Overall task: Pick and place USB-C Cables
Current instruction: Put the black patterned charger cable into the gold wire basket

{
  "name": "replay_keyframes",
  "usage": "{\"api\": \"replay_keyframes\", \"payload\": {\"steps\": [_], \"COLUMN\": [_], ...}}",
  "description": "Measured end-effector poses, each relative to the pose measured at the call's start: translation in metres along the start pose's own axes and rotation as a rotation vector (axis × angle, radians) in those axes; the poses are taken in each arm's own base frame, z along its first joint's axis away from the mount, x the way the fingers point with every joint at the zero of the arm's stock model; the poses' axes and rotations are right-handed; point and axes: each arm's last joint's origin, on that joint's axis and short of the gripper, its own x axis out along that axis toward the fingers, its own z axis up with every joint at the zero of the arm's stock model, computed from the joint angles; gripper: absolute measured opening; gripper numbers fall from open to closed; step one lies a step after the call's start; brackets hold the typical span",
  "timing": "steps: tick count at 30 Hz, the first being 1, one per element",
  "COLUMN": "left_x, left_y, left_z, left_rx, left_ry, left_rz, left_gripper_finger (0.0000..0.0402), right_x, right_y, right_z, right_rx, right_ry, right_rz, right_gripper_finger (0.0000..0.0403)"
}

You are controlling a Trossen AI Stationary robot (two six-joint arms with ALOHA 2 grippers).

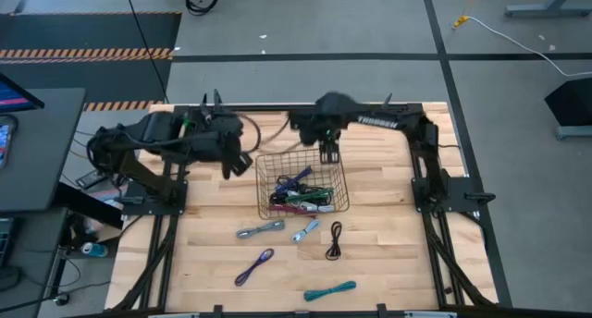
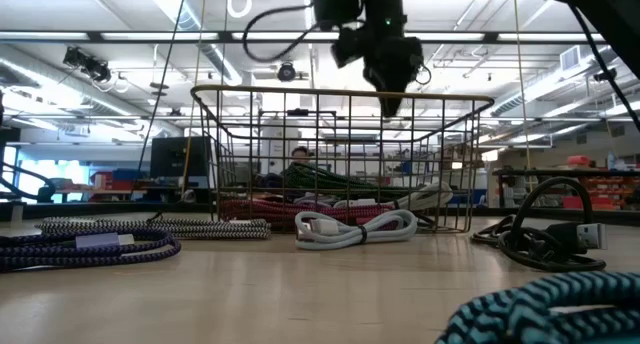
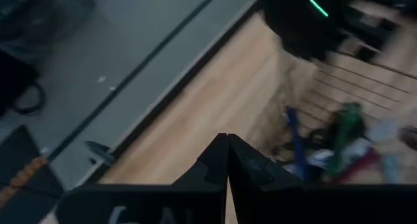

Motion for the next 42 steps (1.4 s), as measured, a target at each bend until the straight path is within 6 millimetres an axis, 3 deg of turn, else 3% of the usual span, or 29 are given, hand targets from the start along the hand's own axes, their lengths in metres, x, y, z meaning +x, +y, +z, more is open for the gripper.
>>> {"api": "replay_keyframes", "payload": {"steps": [4, 10, 16, 23, 27, 36, 42], "left_x": [-0.014, -0.03, -0.005, 0.048, 0.072, 0.108, 0.121], "left_y": [-0.014, -0.031, -0.059, -0.081, -0.088, -0.129, -0.128], "left_z": [-0.009, -0.025, -0.064, -0.142, -0.173, -0.191, -0.211], "left_rx": [-0.018, -0.057, -0.082, -0.15, -0.243, -0.384, -0.352], "left_ry": [-0.007, -0.001, 0.211, 0.673, 0.812, 0.659, 0.705], "left_rz": [-0.072, -0.158, -0.148, 0.025, 0.061, -0.335, -0.357], "left_gripper_finger": [0.0006, 0.0006, 0.0006, 0.0024, 0.0046, 0.013, 0.0164], "right_x": [-0.024, -0.053, -0.078, -0.101, -0.11, -0.114, -0.115], "right_y": [-0.035, -0.083, -0.11, -0.116, -0.114, -0.112, -0.112], "right_z": [-0.02, -0.066, -0.111, -0.142, -0.148, -0.152, -0.151], "right_rx": [0.116, 0.321, 0.493, 0.559, 0.536, 0.503, 0.491], "right_ry": [-0.078, -0.153, -0.229, -0.323, -0.378, -0.395, -0.398], "right_rz": [-0.052, -0.123, -0.158, -0.183, -0.178, -0.189, -0.194], "right_gripper_finger": [0.0185, 0.0185, 0.0185, 0.0186, 0.0185, 0.0185, 0.0185]}}
